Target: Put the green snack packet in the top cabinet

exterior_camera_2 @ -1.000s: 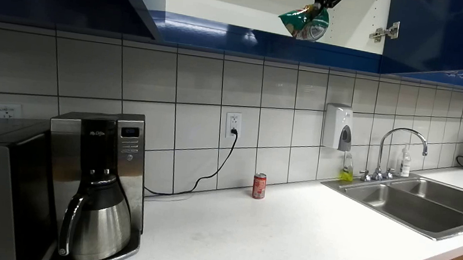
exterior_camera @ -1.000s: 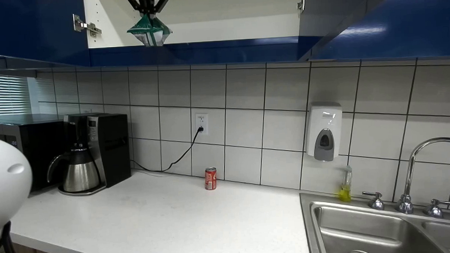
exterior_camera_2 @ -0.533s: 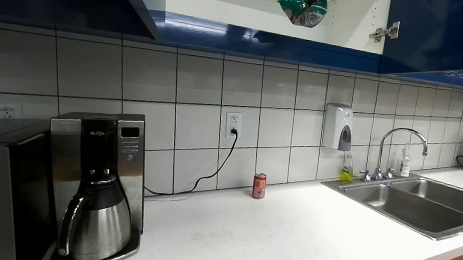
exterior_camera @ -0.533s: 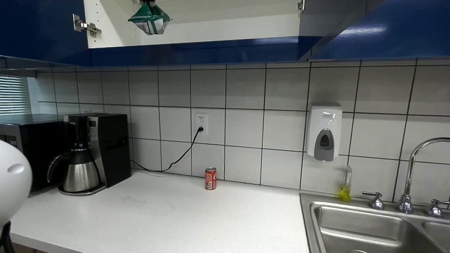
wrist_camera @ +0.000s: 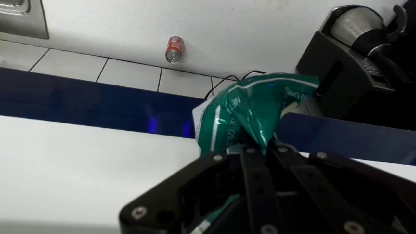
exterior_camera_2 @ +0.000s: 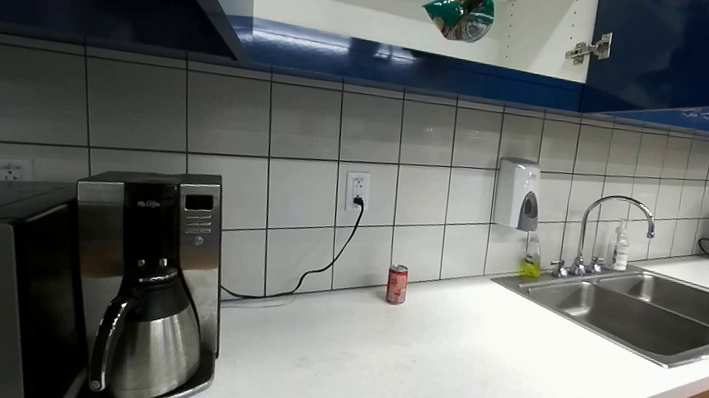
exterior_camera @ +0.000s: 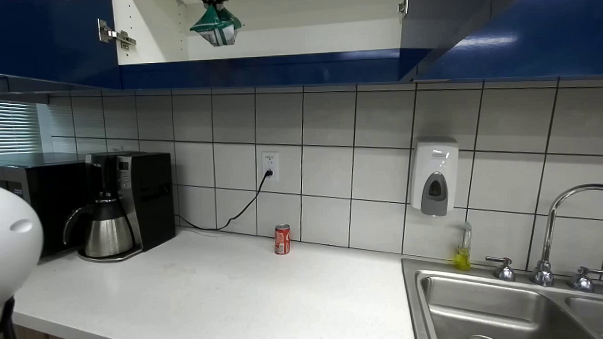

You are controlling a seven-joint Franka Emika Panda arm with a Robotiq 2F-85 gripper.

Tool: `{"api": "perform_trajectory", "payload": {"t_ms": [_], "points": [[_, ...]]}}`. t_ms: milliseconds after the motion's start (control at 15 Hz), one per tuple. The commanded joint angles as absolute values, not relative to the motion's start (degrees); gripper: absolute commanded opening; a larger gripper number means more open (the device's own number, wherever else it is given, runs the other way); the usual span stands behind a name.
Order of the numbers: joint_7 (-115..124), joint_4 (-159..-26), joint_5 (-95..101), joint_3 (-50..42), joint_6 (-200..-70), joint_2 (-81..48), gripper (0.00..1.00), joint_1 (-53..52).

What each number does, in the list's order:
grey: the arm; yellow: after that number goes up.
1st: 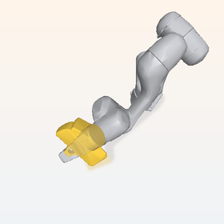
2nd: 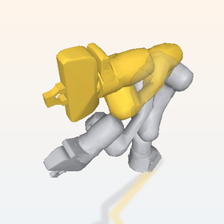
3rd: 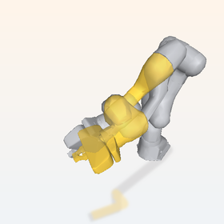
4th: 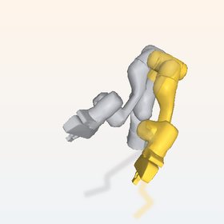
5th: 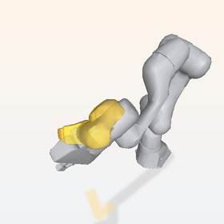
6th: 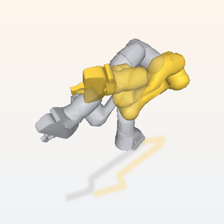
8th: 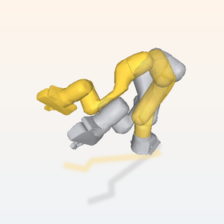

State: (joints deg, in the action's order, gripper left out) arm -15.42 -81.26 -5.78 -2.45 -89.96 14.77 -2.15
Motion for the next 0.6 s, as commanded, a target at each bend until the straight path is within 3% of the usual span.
{"api": "perform_trajectory", "payload": {"t_ms": [0, 533], "points": [[-16.9, -76.4, -4.0, -2.9, -91.0, 10.9, 0.01, -1.5], [-19.1, -74.4, -3.4, -5.7, -96.0, 6.1, 0.01, -1.6]]}}
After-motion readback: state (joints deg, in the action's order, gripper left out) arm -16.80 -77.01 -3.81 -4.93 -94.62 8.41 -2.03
